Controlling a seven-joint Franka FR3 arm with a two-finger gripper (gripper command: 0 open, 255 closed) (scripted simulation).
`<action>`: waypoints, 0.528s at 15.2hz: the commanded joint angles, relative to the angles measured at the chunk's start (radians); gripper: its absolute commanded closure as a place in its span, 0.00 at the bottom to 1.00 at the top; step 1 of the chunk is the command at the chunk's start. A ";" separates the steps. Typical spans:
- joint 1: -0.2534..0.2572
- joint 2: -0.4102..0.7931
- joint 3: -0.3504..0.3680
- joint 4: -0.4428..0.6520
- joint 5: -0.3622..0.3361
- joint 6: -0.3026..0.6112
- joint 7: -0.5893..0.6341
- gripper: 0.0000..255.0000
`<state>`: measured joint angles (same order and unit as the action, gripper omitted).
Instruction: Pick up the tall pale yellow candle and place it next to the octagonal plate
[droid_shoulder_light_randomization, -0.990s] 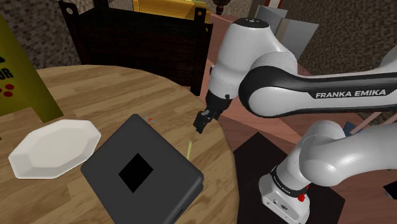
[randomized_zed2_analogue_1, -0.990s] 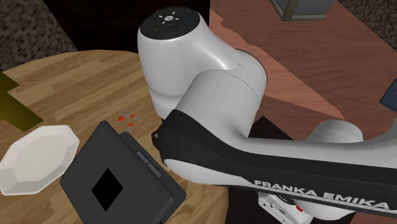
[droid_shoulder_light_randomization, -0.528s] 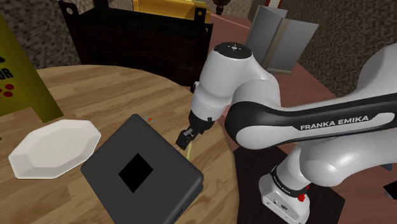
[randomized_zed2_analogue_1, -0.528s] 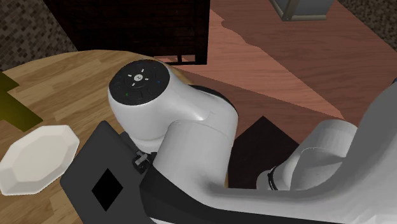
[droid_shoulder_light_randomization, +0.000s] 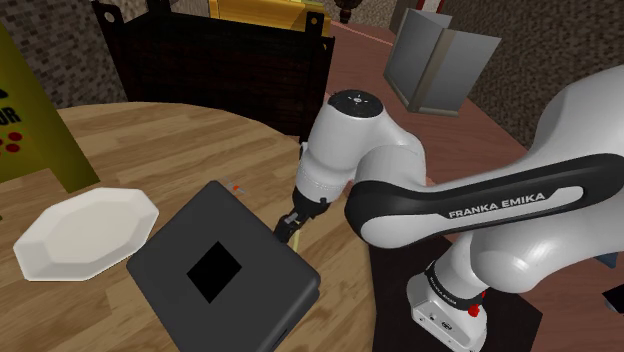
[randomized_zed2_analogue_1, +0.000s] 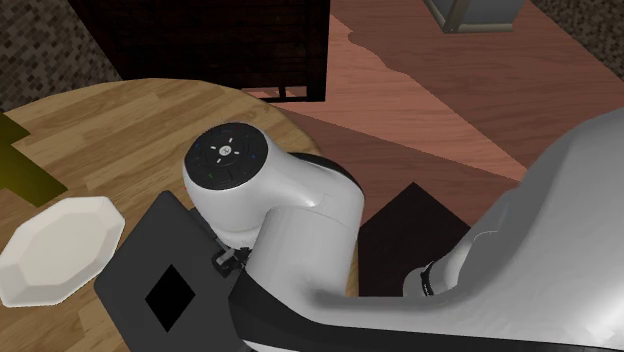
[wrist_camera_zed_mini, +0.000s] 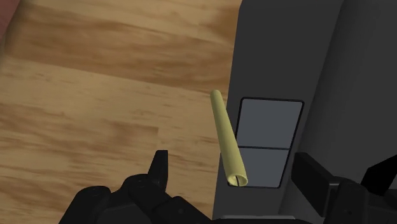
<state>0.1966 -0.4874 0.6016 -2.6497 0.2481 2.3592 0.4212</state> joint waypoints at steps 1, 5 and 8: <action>-0.001 0.004 0.002 -0.001 0.000 0.005 0.001 0.00; 0.000 0.004 0.002 -0.001 -0.001 0.005 0.001 0.00; -0.001 0.004 0.002 0.000 -0.001 0.005 0.000 1.00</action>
<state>0.1958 -0.4829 0.6032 -2.6500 0.2471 2.3642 0.4216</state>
